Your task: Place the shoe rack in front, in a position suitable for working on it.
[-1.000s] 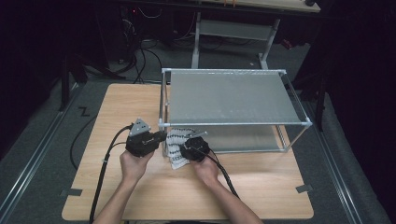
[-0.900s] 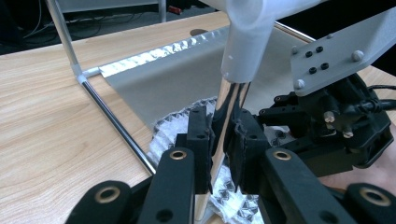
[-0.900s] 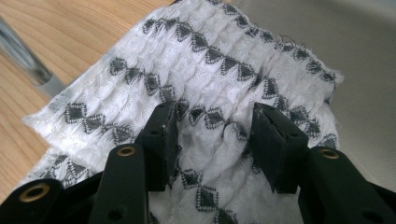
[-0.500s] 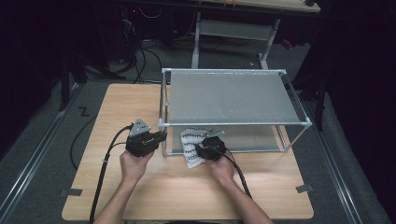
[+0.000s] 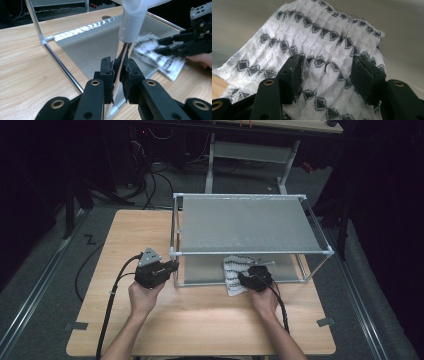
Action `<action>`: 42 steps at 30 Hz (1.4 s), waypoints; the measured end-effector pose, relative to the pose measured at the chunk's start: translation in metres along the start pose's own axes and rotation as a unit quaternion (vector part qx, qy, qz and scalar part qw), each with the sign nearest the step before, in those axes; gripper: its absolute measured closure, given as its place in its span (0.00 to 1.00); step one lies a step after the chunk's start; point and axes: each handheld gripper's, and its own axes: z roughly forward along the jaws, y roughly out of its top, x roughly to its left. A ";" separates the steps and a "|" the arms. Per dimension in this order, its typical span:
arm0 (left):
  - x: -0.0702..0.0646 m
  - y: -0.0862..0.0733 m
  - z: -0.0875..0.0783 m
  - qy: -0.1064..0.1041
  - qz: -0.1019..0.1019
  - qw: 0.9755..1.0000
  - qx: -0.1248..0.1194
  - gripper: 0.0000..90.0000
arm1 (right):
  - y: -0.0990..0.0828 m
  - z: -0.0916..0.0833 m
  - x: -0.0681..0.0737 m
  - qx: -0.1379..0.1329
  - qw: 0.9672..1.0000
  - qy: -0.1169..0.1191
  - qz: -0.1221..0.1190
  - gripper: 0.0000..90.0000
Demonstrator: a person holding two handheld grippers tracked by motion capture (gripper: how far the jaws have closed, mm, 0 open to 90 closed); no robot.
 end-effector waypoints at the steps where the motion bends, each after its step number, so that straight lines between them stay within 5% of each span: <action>1: 0.000 0.000 0.000 0.000 0.000 1.000 0.000 0.88 | 0.000 0.000 0.000 0.000 1.000 0.000 0.000 0.47; 6: 0.000 0.000 0.000 0.000 0.000 1.000 0.000 0.88 | -0.013 -0.012 -0.043 0.001 0.999 -0.046 0.026 0.47; 7: 0.000 0.000 0.000 0.000 0.000 1.000 0.000 0.88 | -0.016 -0.014 -0.048 0.010 0.997 -0.056 0.049 0.47; 8: 0.000 0.000 0.000 0.000 0.000 1.000 0.000 0.88 | -0.018 -0.015 -0.058 -0.004 0.997 -0.066 0.024 0.47; 12: 0.000 0.000 0.000 -0.001 0.000 1.000 0.001 0.88 | -0.027 -0.023 -0.085 0.002 0.994 -0.087 0.069 0.47; 17: 0.000 0.000 0.001 0.000 -0.001 1.000 -0.001 0.88 | -0.035 -0.031 -0.109 0.007 0.989 -0.113 0.091 0.47; 22: -0.001 0.000 0.001 0.003 0.003 1.000 0.001 0.88 | -0.036 -0.033 -0.117 0.011 0.988 -0.109 0.111 0.48; 25: -0.001 0.000 0.002 0.004 0.003 1.000 0.001 0.88 | -0.034 -0.032 -0.107 0.013 0.988 -0.109 0.106 0.50; 26: -0.001 0.000 0.002 0.004 0.002 1.000 0.001 0.88 | -0.031 -0.029 -0.097 0.012 0.991 -0.104 0.080 0.50; 27: -0.001 0.000 0.002 0.004 0.002 1.000 0.001 0.88 | -0.031 -0.029 -0.097 0.012 0.991 -0.104 0.080 0.50; 31: -0.001 0.000 0.002 0.004 0.003 1.000 0.003 0.88 | -0.022 -0.020 -0.056 0.005 0.996 -0.059 0.060 0.50; 32: -0.001 0.000 0.002 0.004 0.002 1.000 0.003 0.88 | -0.019 -0.017 -0.049 -0.003 0.998 -0.049 0.036 0.51; 33: -0.001 0.000 0.002 0.004 0.001 1.000 0.003 0.88 | -0.019 -0.017 -0.049 -0.003 0.998 -0.049 0.036 0.51; 35: -0.001 0.000 0.002 0.003 -0.002 1.000 0.003 0.88 | -0.009 -0.011 -0.021 0.013 0.999 -0.027 0.037 0.50; 42: -0.001 0.000 0.003 0.003 -0.001 1.000 0.004 0.88 | 0.008 0.004 0.028 0.009 1.000 0.016 0.000 0.50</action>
